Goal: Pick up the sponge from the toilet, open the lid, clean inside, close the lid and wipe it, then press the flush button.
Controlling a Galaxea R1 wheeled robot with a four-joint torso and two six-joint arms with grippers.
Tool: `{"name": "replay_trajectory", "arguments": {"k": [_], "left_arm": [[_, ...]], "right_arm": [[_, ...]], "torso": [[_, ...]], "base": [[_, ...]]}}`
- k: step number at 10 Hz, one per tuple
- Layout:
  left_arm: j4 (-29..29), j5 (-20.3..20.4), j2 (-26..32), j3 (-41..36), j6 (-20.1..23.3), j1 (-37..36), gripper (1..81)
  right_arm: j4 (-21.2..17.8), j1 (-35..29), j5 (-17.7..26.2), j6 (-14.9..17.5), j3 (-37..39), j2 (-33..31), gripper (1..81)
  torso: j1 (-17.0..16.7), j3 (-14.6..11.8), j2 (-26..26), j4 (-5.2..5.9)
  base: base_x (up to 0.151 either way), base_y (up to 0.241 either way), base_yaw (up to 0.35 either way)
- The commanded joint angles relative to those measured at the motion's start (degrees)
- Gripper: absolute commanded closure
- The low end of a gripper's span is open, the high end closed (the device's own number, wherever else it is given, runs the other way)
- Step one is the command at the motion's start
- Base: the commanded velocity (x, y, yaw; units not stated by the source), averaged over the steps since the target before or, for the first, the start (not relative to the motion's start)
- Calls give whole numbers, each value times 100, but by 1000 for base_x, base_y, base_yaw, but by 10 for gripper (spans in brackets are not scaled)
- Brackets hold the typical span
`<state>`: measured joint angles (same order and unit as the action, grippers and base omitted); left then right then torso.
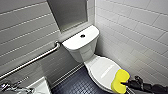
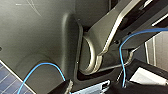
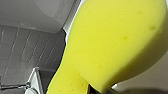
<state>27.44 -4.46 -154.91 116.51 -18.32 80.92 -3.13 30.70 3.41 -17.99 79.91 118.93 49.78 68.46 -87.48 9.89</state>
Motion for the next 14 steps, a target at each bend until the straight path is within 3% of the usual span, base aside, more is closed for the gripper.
{"name": "replay_trajectory", "arguments": {"k": [1,3,4,5,8,9,10,11,13,14], "left_arm": [[51,-407,30,3,4,130,10],[86,-380,-102,196,22,174,10],[86,-380,-164,285,30,183,10],[86,-380,-190,338,22,192,10],[68,-371,-190,382,30,218,10],[68,-371,-199,382,30,219,10],[60,-380,-199,382,30,227,10],[60,-371,-199,382,30,245,10],[51,-371,-199,382,30,280,10],[51,-371,-199,382,30,315,10]], "right_arm": [[-310,-1217,1010,-11,304,88,811],[-337,-1701,1398,-11,620,439,811],[-355,-1833,1575,-73,885,687,811],[-363,-1974,1732,-82,1225,975,811],[-381,-2132,1821,-125,1860,1504,811],[-372,-2177,1768,-239,1975,1584,811],[-363,-2255,1681,-361,2105,1653,811],[-372,-2282,1585,-597,2324,1759,811],[-363,-2221,1154,-1399,2913,2014,811],[-372,-2203,1108,-1514,3318,2251,811]], "torso": [[0,0,0,0],[0,2,0,0],[369,2,-573,0],[373,2,-582,0],[616,2,-975,0],[382,309,-617,0],[496,452,-802,0],[516,79,-831,0],[572,324,-912,0],[586,359,-920,0]], "base": [[0,0,0],[0,0,0],[0,0,0],[0,0,0],[0,0,0],[0,0,0],[0,0,0],[0,0,0],[0,0,0],[0,0,0]]}}
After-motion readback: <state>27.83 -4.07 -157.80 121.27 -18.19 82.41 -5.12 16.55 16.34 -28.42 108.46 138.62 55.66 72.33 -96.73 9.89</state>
